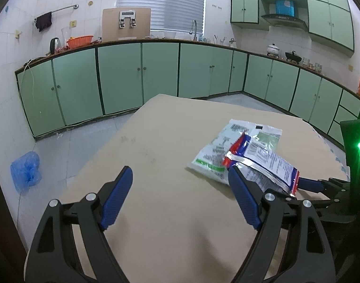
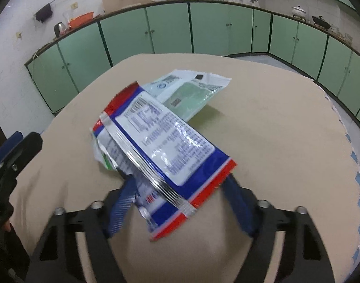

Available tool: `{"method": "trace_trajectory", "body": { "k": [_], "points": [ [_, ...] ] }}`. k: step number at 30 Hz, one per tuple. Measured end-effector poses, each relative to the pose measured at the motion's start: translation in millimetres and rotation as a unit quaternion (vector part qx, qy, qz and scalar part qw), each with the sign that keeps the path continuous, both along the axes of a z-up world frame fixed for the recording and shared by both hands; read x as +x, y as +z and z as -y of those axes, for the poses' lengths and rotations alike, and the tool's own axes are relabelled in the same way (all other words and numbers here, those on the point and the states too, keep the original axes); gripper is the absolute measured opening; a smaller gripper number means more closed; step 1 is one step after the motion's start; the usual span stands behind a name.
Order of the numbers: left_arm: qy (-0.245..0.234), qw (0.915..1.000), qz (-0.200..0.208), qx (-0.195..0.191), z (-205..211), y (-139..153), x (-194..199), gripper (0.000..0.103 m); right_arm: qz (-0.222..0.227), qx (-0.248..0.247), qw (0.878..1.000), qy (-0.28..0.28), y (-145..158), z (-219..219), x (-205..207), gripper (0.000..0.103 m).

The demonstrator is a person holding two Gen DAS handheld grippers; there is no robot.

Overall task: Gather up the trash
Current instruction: 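Grasp the blue-and-white snack wrapper with the right tool and lift it, then grasp the clear green-printed plastic bag with the left tool and lift it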

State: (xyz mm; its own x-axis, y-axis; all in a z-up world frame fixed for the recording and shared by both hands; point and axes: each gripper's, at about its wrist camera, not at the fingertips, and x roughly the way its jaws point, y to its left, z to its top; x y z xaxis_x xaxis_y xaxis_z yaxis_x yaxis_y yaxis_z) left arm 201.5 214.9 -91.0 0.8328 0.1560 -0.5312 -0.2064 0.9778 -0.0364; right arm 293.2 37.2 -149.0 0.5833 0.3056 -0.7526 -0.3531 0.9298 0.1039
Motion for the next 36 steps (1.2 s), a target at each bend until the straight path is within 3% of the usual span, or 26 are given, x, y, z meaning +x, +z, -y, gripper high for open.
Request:
{"method": "trace_trajectory", "body": {
  "k": [1, 8, 10, 11, 18, 24, 36],
  "points": [
    [0.000, 1.0000, -0.001, 0.000, 1, 0, 0, 0.080, 0.001, 0.001, 1.000, 0.001, 1, 1, 0, 0.057],
    [0.000, 1.0000, -0.005, 0.001, 2, -1, 1, 0.080, 0.009, 0.017, 1.000, 0.023, 4, 2, -11, 0.037],
    [-0.001, 1.0000, -0.006, 0.001, 3, 0, 2, 0.080, 0.012, 0.023, 0.999, 0.033, 5, -1, -14, 0.018],
    [-0.002, 1.0000, -0.007, 0.001, 4, 0, 3, 0.080, 0.013, 0.028, 0.999, 0.037, 6, -1, -15, 0.017],
    [-0.008, 0.9999, -0.011, -0.004, 9, -1, 7, 0.080, 0.031, 0.069, 0.996, 0.043, 17, 18, -28, 0.012],
    [-0.021, 0.9997, -0.015, -0.007, 16, 1, 18, 0.080, 0.054, 0.100, 0.994, 0.006, 33, 49, -30, 0.012],
    [-0.025, 0.9985, -0.048, -0.011, 20, -9, 60, 0.081, 0.084, 0.080, 0.993, -0.037, 41, 79, -14, 0.012]
  ]
}}
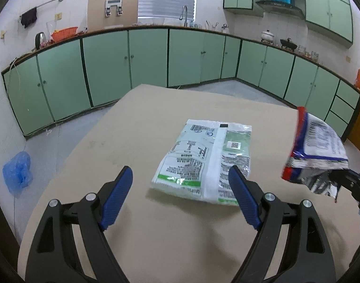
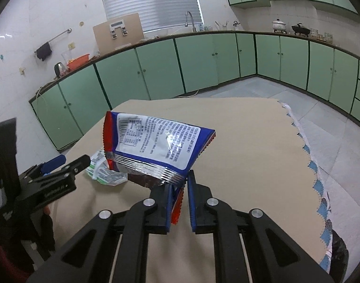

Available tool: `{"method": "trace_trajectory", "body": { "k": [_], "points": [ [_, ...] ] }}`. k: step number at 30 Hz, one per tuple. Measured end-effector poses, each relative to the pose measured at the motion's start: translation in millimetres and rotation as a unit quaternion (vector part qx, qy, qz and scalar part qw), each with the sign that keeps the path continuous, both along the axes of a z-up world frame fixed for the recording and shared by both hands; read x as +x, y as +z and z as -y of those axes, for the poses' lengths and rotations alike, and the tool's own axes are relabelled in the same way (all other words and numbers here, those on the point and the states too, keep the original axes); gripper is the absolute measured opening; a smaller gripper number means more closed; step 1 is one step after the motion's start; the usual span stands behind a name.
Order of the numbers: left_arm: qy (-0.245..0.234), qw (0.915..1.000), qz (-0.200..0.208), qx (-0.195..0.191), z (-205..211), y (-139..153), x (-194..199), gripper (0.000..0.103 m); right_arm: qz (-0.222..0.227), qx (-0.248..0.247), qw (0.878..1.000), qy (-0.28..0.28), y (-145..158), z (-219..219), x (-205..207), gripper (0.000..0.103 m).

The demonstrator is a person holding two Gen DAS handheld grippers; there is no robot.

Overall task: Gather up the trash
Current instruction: 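Grasp the clear green-printed plastic bag with the left tool and lift it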

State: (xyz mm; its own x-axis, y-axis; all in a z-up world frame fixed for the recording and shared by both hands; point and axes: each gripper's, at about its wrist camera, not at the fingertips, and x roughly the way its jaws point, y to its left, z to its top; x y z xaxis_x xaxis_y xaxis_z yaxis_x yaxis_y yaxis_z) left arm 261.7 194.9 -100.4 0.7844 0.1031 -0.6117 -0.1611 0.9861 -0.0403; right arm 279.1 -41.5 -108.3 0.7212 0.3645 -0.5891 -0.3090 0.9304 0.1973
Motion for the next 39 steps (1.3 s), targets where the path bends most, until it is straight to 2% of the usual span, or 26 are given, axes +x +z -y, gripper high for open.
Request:
{"method": "trace_trajectory", "body": {
  "k": [9, 13, 14, 15, 16, 17, 19, 29, 32, 39],
  "points": [
    [-0.017, 0.9957, -0.074, -0.052, -10, -23, 37, 0.080, -0.002, -0.006, 1.000, -0.001, -8, 6, 6, 0.012],
    [-0.030, 0.9930, -0.089, -0.071, -10, -30, 43, 0.072, -0.008, -0.007, 1.000, 0.000, -14, 6, 8, 0.012],
    [-0.032, 0.9929, -0.088, -0.073, -10, -30, 43, 0.068, -0.011, -0.007, 1.000, 0.001, -16, 5, 8, 0.012],
    [-0.033, 0.9931, -0.086, -0.073, -9, -31, 43, 0.059, -0.014, -0.009, 1.000, 0.002, -17, 4, 9, 0.012],
    [-0.044, 0.9929, -0.081, -0.075, -6, -30, 42, 0.034, -0.017, -0.010, 1.000, 0.003, -19, 2, 10, 0.012],
    [-0.049, 0.9929, -0.081, -0.072, -2, -28, 42, 0.027, -0.022, -0.010, 1.000, 0.005, -22, 1, 10, 0.012],
    [-0.051, 0.9941, -0.077, -0.056, 4, -28, 42, 0.024, -0.028, -0.012, 0.999, 0.009, -24, -3, 12, 0.012],
    [-0.045, 0.9969, -0.036, -0.053, 5, -15, 21, 0.003, -0.022, -0.005, 1.000, 0.002, -24, 6, 7, 0.012],
    [-0.043, 0.9980, -0.019, -0.041, 9, -6, 9, 0.000, -0.015, -0.001, 1.000, -0.002, -18, 10, 1, 0.012],
    [-0.054, 0.9977, 0.001, -0.042, 22, 12, -16, 0.000, 0.012, 0.005, 1.000, -0.015, 6, 23, -23, 0.012]
  ]
}}
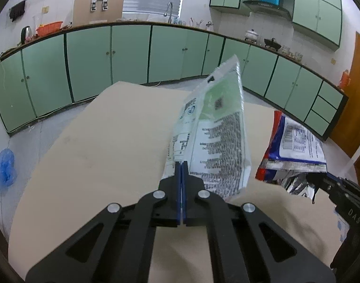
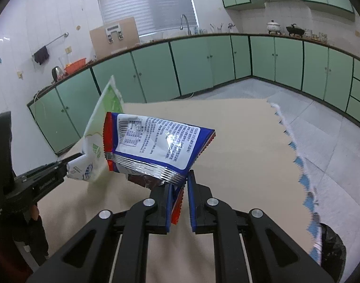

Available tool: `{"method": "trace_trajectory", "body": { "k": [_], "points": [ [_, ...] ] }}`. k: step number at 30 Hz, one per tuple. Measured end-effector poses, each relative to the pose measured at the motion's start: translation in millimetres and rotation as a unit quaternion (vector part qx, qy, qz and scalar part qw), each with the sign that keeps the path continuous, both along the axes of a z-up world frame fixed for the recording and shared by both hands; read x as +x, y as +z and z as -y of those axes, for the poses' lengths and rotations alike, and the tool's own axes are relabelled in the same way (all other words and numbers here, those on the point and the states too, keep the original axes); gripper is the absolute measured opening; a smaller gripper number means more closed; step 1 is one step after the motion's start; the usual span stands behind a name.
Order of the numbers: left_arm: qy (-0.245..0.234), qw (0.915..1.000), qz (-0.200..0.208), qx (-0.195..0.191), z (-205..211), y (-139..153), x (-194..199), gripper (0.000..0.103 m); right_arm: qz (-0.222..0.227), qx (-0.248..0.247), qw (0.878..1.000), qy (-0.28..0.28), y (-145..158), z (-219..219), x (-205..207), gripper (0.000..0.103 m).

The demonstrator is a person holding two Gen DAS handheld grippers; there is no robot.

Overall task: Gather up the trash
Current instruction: 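Grasp the clear green-printed plastic bag with the left tool and lift it, then carry the plastic bag with the left tool while the right tool carries the wrapper to the bin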

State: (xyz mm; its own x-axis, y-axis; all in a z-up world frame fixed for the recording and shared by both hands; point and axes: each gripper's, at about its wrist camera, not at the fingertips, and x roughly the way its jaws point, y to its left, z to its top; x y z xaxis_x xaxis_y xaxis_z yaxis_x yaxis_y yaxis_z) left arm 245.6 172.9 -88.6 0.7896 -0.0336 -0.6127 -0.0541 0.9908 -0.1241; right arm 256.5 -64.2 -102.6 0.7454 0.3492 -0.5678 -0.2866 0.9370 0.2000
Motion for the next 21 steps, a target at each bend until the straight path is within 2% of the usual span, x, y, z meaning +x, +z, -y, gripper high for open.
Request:
{"method": "trace_trajectory", "body": {
  "k": [12, 21],
  "points": [
    [-0.042, 0.9986, 0.031, 0.004, 47, 30, -32, 0.000, 0.037, 0.007, 0.999, -0.032, 40, 37, -44, 0.012],
    [-0.083, 0.9959, 0.037, 0.006, 95, 34, -52, 0.000, 0.045, -0.002, 0.997, -0.062, 55, 68, -77, 0.012]
  ]
}}
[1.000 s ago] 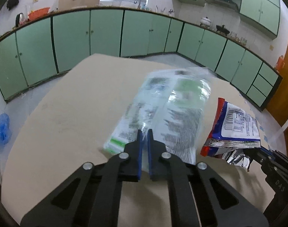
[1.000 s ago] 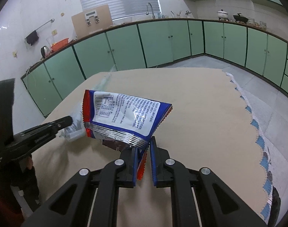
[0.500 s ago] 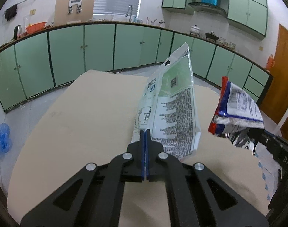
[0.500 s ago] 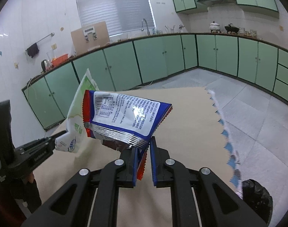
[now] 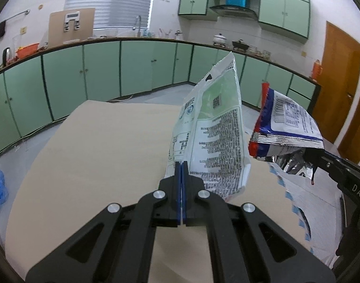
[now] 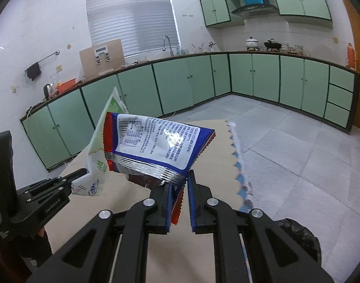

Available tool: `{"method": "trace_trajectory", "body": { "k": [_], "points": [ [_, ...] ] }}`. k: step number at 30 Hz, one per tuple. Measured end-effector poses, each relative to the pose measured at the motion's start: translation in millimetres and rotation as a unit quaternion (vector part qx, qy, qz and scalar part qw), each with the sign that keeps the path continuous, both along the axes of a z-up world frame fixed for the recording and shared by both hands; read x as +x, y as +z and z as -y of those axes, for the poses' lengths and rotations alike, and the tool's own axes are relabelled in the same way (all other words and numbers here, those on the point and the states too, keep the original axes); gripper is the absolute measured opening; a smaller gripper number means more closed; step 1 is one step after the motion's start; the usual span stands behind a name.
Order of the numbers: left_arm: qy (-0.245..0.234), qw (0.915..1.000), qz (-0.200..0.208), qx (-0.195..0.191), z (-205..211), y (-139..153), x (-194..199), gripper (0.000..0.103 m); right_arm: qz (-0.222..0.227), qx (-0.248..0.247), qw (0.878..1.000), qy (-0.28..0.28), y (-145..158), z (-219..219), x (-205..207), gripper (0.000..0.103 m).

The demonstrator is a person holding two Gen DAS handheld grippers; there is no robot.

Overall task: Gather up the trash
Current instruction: 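Carry the plastic bag with the left tool while the right tool carries the wrapper to the bin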

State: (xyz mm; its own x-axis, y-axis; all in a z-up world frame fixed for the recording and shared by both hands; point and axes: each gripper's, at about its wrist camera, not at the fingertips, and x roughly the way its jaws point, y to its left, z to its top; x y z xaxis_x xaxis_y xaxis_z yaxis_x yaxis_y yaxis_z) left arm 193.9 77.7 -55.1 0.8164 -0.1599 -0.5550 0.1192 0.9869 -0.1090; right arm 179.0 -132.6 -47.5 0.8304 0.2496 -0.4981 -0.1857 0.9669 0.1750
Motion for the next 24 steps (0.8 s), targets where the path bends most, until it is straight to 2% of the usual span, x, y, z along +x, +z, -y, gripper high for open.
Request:
{"method": "trace_trajectory", "body": {
  "k": [13, 24],
  "points": [
    [-0.081, 0.9967, 0.004, 0.005, 80, -2, -23, 0.000, 0.015, -0.007, 0.997, -0.077, 13, 73, -52, 0.012],
    [-0.173, 0.9848, 0.006, -0.009, 171, -11, -38, 0.000, 0.007, -0.015, 0.985, -0.170, 5, 152, -96, 0.012]
  ]
}}
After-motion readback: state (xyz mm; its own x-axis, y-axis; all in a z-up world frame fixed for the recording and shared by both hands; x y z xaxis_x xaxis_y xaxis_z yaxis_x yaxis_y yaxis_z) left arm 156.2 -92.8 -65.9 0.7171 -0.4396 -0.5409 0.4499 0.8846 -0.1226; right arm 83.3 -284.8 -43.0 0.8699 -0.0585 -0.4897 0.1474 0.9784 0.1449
